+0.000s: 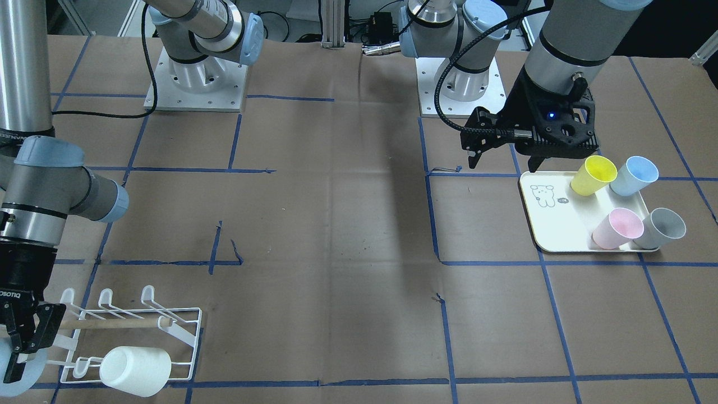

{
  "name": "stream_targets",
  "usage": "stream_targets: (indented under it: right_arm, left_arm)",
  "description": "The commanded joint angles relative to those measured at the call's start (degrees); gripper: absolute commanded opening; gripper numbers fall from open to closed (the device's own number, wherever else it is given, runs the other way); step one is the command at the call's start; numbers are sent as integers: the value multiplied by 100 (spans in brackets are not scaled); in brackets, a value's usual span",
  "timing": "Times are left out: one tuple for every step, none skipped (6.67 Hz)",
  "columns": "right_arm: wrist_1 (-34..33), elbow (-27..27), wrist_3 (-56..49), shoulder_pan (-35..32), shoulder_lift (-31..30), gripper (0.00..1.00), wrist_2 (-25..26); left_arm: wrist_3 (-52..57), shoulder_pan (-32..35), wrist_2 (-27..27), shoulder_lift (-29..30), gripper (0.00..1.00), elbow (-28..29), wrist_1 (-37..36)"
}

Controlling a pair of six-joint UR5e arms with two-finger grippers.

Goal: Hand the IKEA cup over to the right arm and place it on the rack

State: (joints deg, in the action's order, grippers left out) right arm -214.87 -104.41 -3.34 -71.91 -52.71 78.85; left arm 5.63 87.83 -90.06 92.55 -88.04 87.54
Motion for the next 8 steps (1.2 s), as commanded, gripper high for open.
stream_targets:
  right_arm:
    - [-11,-27,-9,-7,59,10,8]
    - [-11,-114,-35,-7,68,12,8]
    - [-11,-141,-166,-7,59,37,51]
    - [-89,-124,-437,-16,59,72,78]
    - [-116,-115,-414,-16,59,99,35]
    - [-116,-123,-414,-16,59,100,26]
    - [-108,-115,-396,-16,33,100,17]
    - [-64,-106,-396,-33,-37,100,8]
  left_arm:
    - [8,6,-3,9,99,-3,0]
    - [8,6,-3,9,99,-3,0]
    - [8,6,-3,9,99,6,0]
    - [8,6,-3,9,99,6,0]
    - [8,6,-3,9,99,-3,0]
    - [8,6,-3,18,99,6,0]
    - [8,6,-3,18,99,6,0]
    - [8,-2,-3,18,99,6,-9]
